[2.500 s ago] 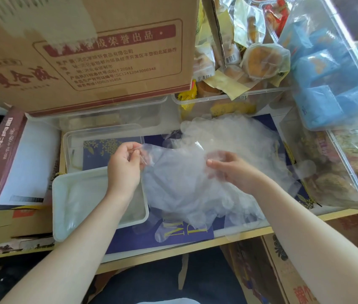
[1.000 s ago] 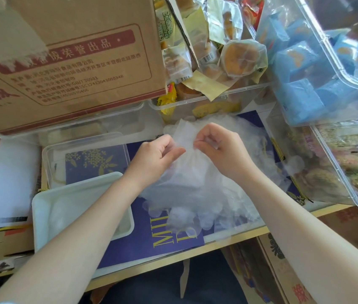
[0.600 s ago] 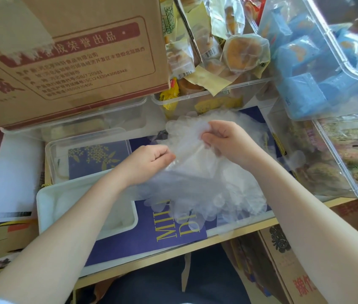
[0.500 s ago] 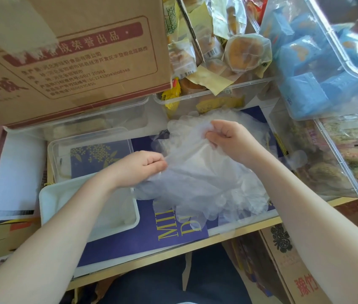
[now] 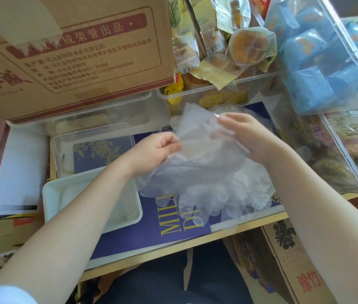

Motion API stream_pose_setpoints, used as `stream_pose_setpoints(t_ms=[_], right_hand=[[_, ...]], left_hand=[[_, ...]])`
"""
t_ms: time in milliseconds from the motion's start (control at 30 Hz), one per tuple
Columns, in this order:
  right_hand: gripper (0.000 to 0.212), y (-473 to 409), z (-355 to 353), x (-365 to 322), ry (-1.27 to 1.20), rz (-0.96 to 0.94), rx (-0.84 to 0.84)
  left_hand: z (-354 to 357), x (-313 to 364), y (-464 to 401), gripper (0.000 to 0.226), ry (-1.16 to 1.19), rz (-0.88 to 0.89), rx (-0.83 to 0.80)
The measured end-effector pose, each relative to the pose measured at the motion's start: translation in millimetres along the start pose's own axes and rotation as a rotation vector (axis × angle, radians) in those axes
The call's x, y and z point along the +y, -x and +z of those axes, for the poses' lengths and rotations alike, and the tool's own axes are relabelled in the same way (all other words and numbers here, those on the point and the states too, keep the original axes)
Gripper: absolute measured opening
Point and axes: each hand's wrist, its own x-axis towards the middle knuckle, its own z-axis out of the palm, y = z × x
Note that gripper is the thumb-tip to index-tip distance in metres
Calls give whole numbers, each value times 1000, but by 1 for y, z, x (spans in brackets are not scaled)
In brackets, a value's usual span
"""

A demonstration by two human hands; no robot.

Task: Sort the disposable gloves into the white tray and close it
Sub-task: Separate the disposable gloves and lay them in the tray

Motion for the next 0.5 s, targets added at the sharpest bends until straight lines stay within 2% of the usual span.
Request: stream_pose_setpoints(t_ms=[100, 133, 167, 233, 300, 400, 500], right_hand=[[72, 7, -18, 17, -437, 158, -119], [80, 7, -20, 27, -469, 171, -145], [80, 6, -19, 37, -448, 189, -134], [55, 1, -11, 51, -259, 155, -37], [29, 0, -1, 58, -129, 43, -59], [28, 0, 4, 58, -62, 6, -89], [12, -3, -1, 50, -15, -20, -131]], left_hand=[[-2, -4, -1, 16, 148, -7, 104], [-2, -5, -2, 16, 172, -11, 137], [-2, -6, -2, 18, 195, -20, 163], [-1, -6, -2, 23, 238, -39, 191], [2, -6, -3, 24, 290, -53, 201], [3, -7, -2, 25, 415, -91, 212], [1, -10, -1, 20, 473, -101, 166]])
